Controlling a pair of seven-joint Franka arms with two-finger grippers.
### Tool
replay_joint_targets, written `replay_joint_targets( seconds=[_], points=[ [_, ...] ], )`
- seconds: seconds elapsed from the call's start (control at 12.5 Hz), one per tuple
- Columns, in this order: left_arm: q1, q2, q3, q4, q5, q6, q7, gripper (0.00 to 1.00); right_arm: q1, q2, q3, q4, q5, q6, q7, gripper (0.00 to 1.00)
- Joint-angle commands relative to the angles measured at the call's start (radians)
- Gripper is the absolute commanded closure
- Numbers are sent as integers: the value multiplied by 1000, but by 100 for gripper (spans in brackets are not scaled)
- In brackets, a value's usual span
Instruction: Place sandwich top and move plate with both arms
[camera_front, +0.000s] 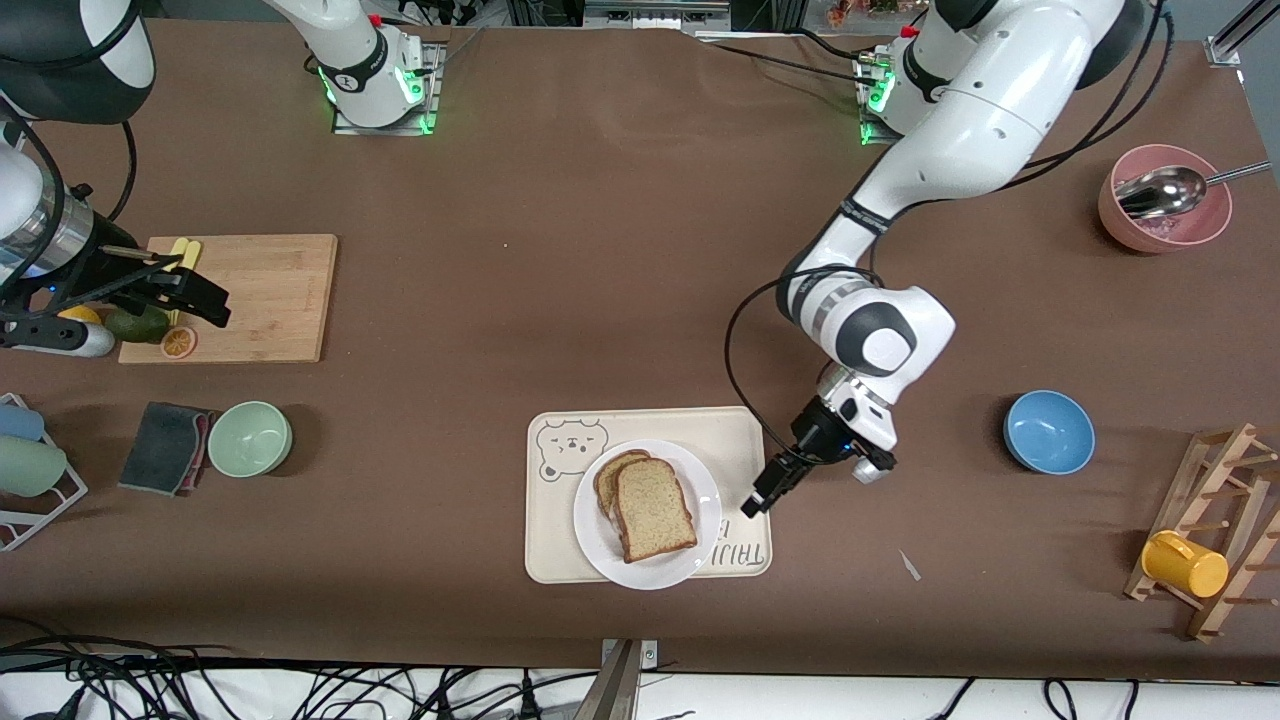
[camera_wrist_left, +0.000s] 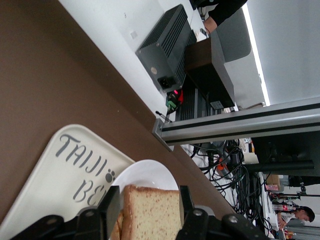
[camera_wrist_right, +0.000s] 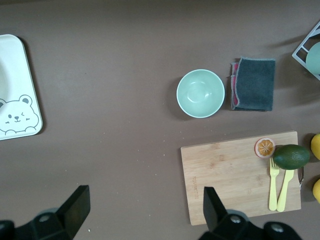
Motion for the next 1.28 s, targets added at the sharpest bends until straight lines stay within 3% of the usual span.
replay_joint_targets(
  seconds=[0.0, 0.16, 0.32, 0.56, 0.72, 1.04, 1.2],
  points=[
    [92, -28, -69, -42, 144, -2, -70, 42, 0, -24, 7, -10, -11, -23, 30, 0],
    [152, -48, -83, -79, 293, -69, -154, 37, 0, -24, 27, -12, -13, -26, 119, 0],
    [217, -54, -80, -96, 553, -190, -357, 29, 0, -26, 40, -12, -13, -57, 175, 0],
    [277, -84, -75, -97, 948, -350, -704, 28, 0, -24, 40, -12, -13, -61, 173, 0],
    [312, -104, -74, -100, 1041, -437, -791, 27, 0, -24, 43, -10, -14, -66, 159, 0],
    [344, -206, -71, -237, 1186, -460, -831, 19, 0, -24, 40, -10, -20, -61, 35, 0],
    [372, -258, -59, -271, 1324, -535, -887, 19, 4, -24, 44, -7, -37, -61, 35, 0]
  ],
)
